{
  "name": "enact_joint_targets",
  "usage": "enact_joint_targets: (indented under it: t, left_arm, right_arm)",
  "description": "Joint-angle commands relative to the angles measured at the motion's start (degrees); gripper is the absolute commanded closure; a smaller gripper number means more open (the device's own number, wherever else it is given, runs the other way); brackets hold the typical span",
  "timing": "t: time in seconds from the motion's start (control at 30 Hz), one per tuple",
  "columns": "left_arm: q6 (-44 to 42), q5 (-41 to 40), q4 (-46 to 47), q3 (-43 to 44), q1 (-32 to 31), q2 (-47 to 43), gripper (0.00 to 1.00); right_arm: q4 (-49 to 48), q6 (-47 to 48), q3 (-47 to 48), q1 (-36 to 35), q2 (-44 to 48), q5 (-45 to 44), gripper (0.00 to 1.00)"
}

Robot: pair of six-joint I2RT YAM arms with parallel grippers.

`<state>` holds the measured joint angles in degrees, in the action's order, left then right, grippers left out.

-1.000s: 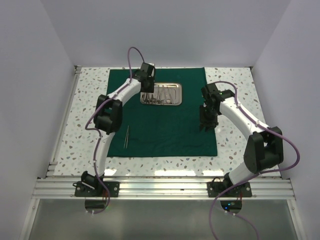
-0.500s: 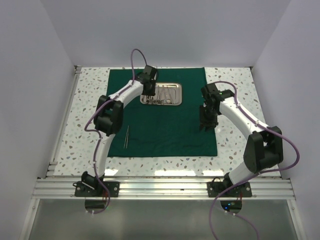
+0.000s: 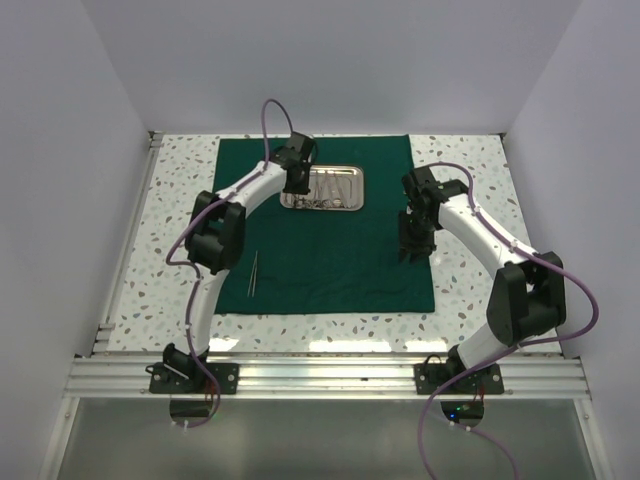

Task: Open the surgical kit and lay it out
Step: Pick up the medical item from the container.

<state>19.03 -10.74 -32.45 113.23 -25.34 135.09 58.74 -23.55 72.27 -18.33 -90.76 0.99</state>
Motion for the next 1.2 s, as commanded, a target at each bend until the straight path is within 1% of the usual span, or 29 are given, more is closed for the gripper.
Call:
enact_joint_targets:
  t: [0.0, 0.23, 0.67, 0.73, 0.8, 0.83, 0.97, 1.07, 1.17]
  left_arm:
    - [1.0, 0.4, 0.1, -0.1, -0.5, -1.8, 0.71]
    - [0.7, -1.7, -1.1, 1.3, -0.7, 1.3, 0.71]
    - [0.7, -1.4, -3.2, 3.0, -0.7, 5.9, 0.73]
    - [0.7, -1.1, -3.3, 3.0, -0.7, 6.2, 0.77]
    - [0.7, -1.1, -3.6, 3.0, -0.7, 6.5, 0.91]
    - [0.6, -1.1, -3.8, 3.1, -0.7, 6.6, 1.0]
    - [0.2, -0.9, -4.4, 3.4, -0.7, 5.7, 1.0]
    - [0.1, -0.9, -4.0, 3.7, -0.8, 2.4, 1.0]
    - [0.6, -1.0, -5.1, 7.4, -0.8, -1.4, 1.0]
  right_arm:
    - [-0.6, 0.2, 0.1, 0.0, -0.3, 0.4, 0.67]
    - [-0.6, 0.2, -0.1, 0.0, 0.1, 0.3, 0.66]
    - [-0.6, -0.2, -0.4, 0.0, 0.8, 0.1, 0.67]
    - [-0.5, -0.3, -0.3, 0.0, 0.9, 0.1, 0.67]
    - [-0.4, -0.3, -0.3, 0.0, 1.2, 0.1, 0.67]
    - [-0.3, -0.3, -0.2, 0.0, 1.1, 0.1, 0.67]
    - [-0.1, -0.3, 0.0, 0.0, 1.2, 0.7, 0.67]
    - [-0.5, -0.3, -0.1, -0.1, 1.2, 1.3, 0.67]
    - [-1.3, -0.5, -0.5, 0.0, 0.9, 2.0, 0.67]
